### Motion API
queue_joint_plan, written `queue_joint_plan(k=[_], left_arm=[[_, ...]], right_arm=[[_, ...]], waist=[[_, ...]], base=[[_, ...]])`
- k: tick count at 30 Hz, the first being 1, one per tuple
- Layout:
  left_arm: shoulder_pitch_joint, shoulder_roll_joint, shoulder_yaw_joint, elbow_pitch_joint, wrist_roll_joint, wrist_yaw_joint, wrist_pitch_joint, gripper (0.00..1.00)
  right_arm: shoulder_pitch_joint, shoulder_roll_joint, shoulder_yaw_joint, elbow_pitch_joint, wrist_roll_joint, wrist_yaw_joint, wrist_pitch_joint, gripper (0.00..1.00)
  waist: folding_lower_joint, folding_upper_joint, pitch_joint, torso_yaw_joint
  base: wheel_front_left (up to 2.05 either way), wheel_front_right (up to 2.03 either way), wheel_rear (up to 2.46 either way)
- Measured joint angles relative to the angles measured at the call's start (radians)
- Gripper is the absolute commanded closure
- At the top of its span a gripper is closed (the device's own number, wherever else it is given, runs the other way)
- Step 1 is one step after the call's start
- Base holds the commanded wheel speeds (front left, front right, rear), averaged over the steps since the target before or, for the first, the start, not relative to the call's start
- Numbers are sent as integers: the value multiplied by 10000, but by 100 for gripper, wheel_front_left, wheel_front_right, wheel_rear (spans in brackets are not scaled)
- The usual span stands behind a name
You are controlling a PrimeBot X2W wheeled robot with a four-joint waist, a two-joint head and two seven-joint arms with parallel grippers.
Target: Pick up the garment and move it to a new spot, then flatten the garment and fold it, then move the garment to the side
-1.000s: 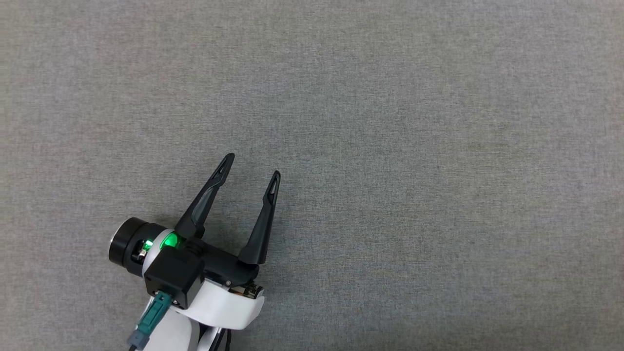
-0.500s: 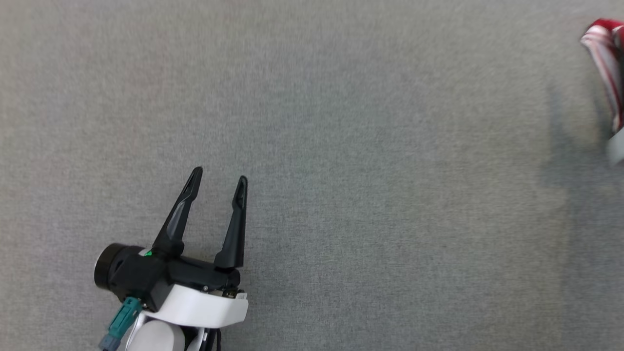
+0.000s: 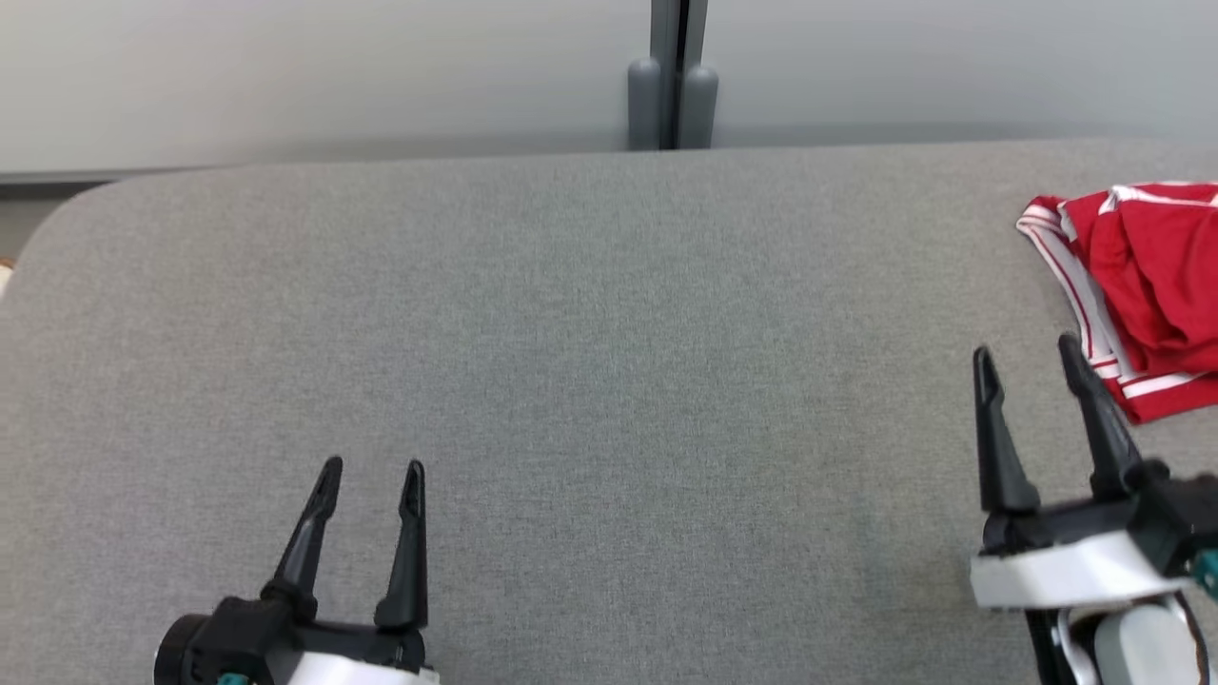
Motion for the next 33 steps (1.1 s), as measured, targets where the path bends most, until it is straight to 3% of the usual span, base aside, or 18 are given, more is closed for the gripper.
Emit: queue_joint_plan(k=[6, 11, 27, 28, 33], left_arm=[[623, -2, 58, 119, 560, -61, 0, 0], [892, 2, 77, 6, 500, 284, 0, 0], [1003, 0, 81, -13, 537, 238, 0, 0], [1003, 2, 77, -6, 533, 236, 0, 100], [1039, -31, 42, 343, 453, 226, 23, 100]], right_arm=[[1520, 462, -6, -541, -128, 0, 0, 0], [2143, 518, 82, -276, -2, 0, 0, 0], [2273, 487, 270, -71, 113, 0, 0, 0], [2279, 485, 268, -65, 123, 0, 0, 100], [2407, 548, 316, 276, 161, 0, 2, 100]], waist=[[0, 0, -580, -11], [0, 0, -881, -37], [0, 0, -1045, -8], [0, 0, -1034, -2], [0, 0, -1025, 3]], base=[[0, 0, 0], [0, 0, 0], [0, 0, 0], [0, 0, 0], [0, 0, 0]])
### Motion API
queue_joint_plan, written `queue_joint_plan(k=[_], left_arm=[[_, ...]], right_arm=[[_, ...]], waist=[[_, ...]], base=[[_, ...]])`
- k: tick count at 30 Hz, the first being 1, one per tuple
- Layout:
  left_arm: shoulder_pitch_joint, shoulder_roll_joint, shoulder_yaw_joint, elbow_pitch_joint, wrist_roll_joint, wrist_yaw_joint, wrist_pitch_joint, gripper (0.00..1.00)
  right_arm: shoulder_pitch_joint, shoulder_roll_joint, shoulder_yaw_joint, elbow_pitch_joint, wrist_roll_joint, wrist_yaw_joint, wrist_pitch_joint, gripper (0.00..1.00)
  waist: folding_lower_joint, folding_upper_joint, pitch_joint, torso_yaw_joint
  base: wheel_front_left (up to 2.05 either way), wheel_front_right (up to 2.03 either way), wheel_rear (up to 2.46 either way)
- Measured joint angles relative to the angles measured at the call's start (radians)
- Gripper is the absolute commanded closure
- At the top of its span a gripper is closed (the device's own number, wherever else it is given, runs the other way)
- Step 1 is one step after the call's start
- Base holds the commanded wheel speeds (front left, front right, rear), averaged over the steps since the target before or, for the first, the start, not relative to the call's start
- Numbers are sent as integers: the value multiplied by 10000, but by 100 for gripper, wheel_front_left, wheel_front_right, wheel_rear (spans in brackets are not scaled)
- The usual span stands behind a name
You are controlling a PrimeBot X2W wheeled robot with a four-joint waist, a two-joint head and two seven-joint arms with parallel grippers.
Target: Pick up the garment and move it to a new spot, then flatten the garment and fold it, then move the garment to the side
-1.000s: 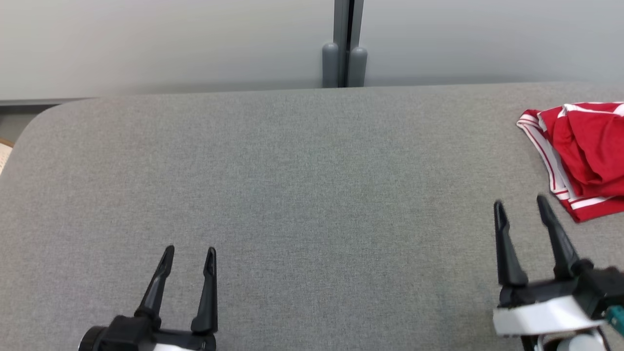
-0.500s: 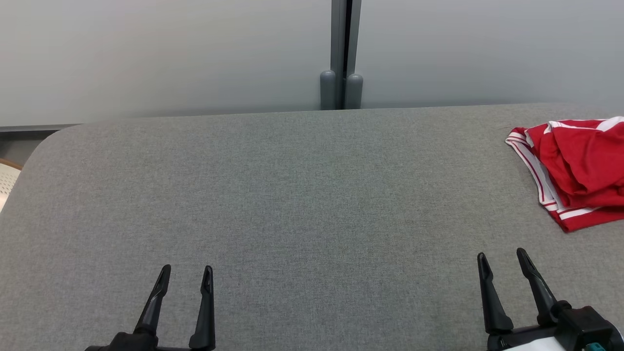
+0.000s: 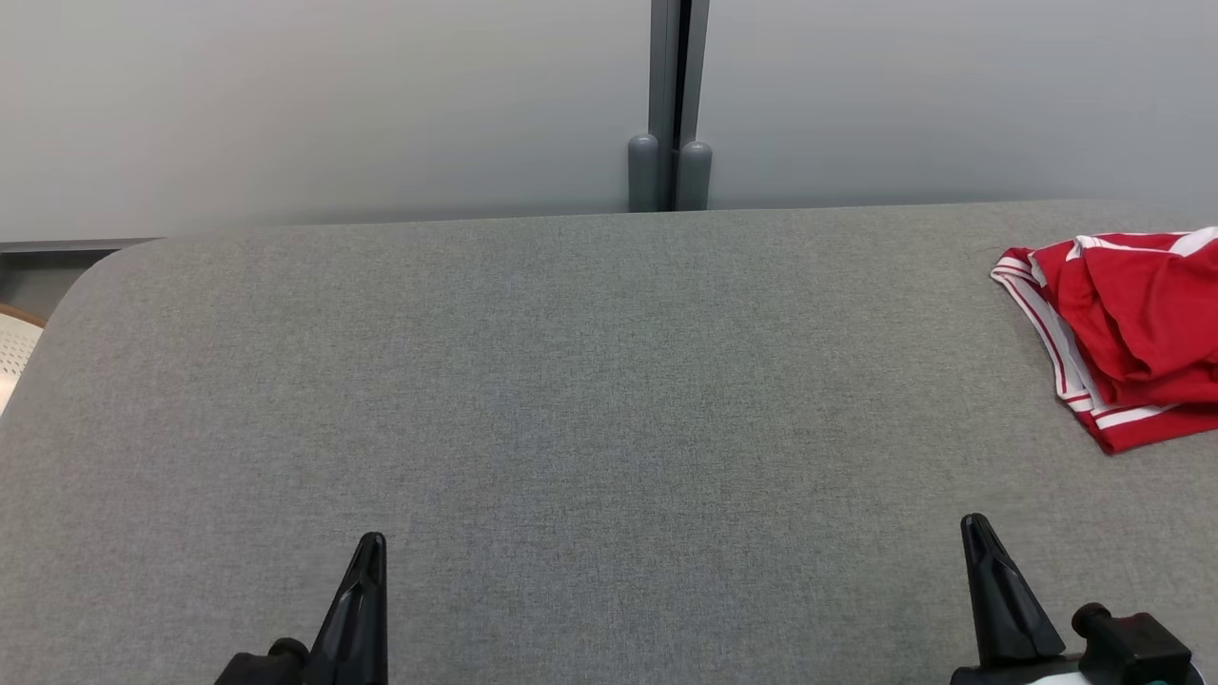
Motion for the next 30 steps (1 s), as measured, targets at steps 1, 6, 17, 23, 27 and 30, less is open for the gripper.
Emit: queue_joint_plan(k=[1, 6, 17, 23, 27, 30], left_arm=[[2, -4, -4, 8, -144, 0, 25, 100], [-18, 38, 50, 90, -1195, -38, 192, 100], [-388, 144, 199, 504, -3344, -261, 596, 100], [-589, 207, 295, 688, -4376, -359, 779, 100], [-767, 267, 376, 825, -5195, -447, 953, 100], [-890, 282, 424, 895, -5659, -481, 1057, 100]], right_arm=[[35, 13, 4, 25, 144, 0, 15, 100], [19, 6, -58, 58, 1216, 0, 205, 100], [-268, -48, -192, 176, 3365, 0, 621, 100], [-419, -69, -263, 209, 4410, 0, 832, 100], [-552, -77, -355, 253, 5219, 0, 1016, 100], [-596, -81, -410, 282, 5687, 0, 1116, 100]], waist=[[0, 0, -1, 0], [-1, 0, -10, -1], [0, 0, -34, -3], [0, 0, -47, -3], [0, 0, -57, -3], [0, 0, -63, -3]], base=[[0, 0, 0], [0, 0, 0], [0, 0, 0], [0, 0, 0], [0, 0, 0], [0, 0, 0]])
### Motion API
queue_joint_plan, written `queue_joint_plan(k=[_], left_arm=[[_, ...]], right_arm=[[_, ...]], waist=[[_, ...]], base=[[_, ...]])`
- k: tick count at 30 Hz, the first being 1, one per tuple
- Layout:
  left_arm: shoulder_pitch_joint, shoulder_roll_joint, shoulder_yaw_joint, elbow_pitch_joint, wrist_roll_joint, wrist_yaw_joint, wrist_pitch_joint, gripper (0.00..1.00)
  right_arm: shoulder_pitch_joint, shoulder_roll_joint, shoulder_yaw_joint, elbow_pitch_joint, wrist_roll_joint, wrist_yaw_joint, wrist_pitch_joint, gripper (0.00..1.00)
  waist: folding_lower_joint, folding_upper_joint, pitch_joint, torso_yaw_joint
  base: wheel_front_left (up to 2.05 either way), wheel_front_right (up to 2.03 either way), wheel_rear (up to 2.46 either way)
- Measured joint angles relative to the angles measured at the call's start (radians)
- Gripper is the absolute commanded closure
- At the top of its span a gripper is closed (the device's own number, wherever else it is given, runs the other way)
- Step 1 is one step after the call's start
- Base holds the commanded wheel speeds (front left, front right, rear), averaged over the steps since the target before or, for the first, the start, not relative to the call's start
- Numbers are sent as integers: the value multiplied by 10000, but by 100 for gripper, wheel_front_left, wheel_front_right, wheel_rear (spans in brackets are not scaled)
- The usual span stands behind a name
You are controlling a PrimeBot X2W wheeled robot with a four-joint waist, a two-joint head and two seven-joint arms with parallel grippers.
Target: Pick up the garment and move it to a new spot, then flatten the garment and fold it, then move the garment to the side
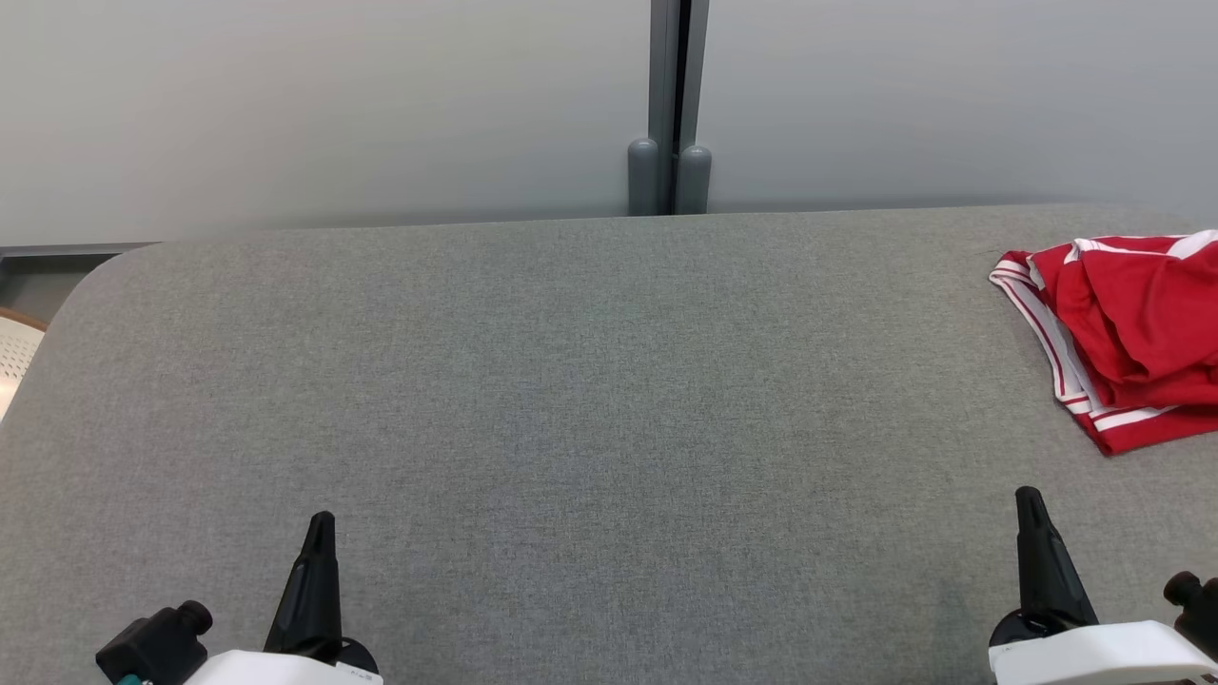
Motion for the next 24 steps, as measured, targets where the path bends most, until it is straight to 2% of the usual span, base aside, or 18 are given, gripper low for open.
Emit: queue_joint_plan(k=[24], left_arm=[[-622, 73, 399, 408, -3170, -332, 706, 100]], right_arm=[[-447, -10, -364, 157, 3195, 0, 732, 100]], waist=[[0, 0, -47, -3]], base=[[0, 0, 0]])
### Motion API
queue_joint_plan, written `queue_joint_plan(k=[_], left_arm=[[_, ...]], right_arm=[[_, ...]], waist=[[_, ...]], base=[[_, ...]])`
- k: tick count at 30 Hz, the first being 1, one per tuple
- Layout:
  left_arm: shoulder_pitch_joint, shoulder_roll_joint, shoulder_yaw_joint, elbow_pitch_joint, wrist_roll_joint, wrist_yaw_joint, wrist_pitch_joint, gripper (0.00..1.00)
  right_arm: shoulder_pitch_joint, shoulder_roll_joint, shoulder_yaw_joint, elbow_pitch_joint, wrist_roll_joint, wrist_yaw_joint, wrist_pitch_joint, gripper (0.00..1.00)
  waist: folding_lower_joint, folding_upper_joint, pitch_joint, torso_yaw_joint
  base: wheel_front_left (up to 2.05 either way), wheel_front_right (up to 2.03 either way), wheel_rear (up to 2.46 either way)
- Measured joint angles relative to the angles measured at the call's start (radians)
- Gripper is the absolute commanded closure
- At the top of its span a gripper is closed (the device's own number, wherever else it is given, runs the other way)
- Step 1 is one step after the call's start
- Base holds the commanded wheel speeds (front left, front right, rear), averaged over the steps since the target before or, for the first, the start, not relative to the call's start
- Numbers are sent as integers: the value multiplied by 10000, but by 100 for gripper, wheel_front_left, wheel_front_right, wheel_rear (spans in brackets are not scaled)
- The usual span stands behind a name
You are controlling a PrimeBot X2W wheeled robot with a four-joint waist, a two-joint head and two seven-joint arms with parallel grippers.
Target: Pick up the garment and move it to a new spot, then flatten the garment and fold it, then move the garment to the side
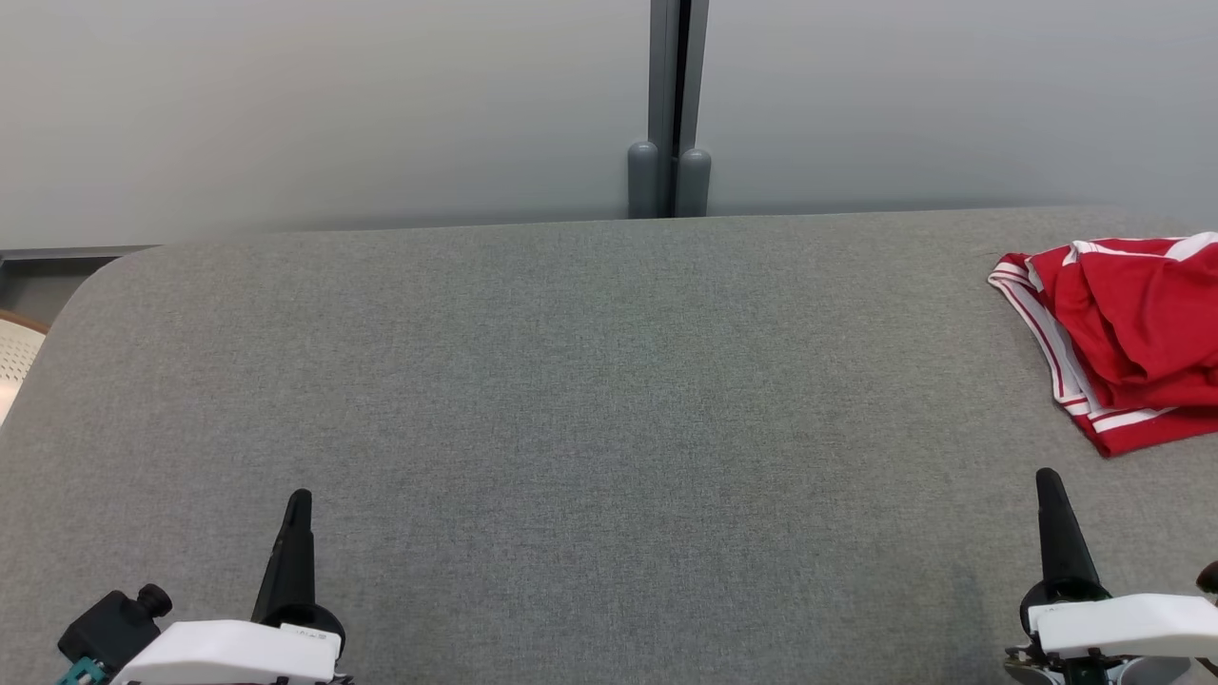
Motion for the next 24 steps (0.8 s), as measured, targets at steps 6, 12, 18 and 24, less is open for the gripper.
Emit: queue_joint_plan(k=[6, 12, 18, 24], left_arm=[[-146, 12, 109, 119, -662, -58, 155, 100], [-222, 17, 217, 211, -1292, -105, 320, 100], [-402, 17, 307, 284, -1881, -186, 491, 100], [-509, 19, 414, 385, -2458, -203, 640, 100]], right_arm=[[-136, 4, -77, 21, 669, 0, 178, 100], [-195, 8, -161, 52, 1315, 0, 353, 100], [-324, 12, -270, 73, 1910, 0, 497, 100], [-371, 19, -351, 104, 2485, 0, 650, 100]], waist=[[-1, 0, -12, 0], [0, 0, -24, -1], [0, 0, -36, -2], [0, 0, -48, -2]], base=[[0, 0, 0], [0, 0, 0], [0, 0, 0], [0, 0, 0]])
